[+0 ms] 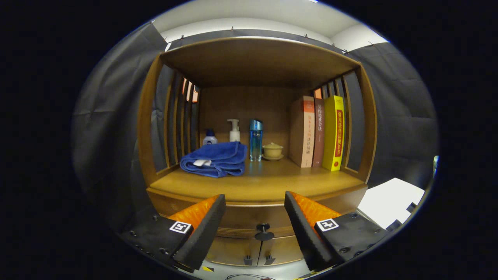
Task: Pull open the drawer, take out the items inside it, and place them on the countertop above the cabinet.
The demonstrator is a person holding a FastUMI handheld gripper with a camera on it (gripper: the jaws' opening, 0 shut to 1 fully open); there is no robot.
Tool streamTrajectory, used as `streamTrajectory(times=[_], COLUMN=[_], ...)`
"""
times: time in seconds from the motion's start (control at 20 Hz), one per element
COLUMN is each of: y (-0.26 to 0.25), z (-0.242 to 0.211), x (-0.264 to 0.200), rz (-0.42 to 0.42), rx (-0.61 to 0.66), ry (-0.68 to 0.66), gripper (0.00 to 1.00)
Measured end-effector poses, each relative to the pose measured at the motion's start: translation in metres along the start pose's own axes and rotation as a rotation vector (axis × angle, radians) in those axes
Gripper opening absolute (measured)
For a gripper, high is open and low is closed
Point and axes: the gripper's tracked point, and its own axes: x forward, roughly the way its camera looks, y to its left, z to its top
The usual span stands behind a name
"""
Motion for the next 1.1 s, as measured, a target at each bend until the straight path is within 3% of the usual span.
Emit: streamTrajectory(times=[0.3,0.5,1.1], y=[-0.019,-0.023,-0.020], z=[-0.071,-0.108,-0.136], x=[0.022,0.037,0.046], rz=[-0.036,-0.042,-0.026], rx=[0.008,-0.001,0.025], ry=[0.100,0.174,0.263], gripper=[1.00,0.82,0.54])
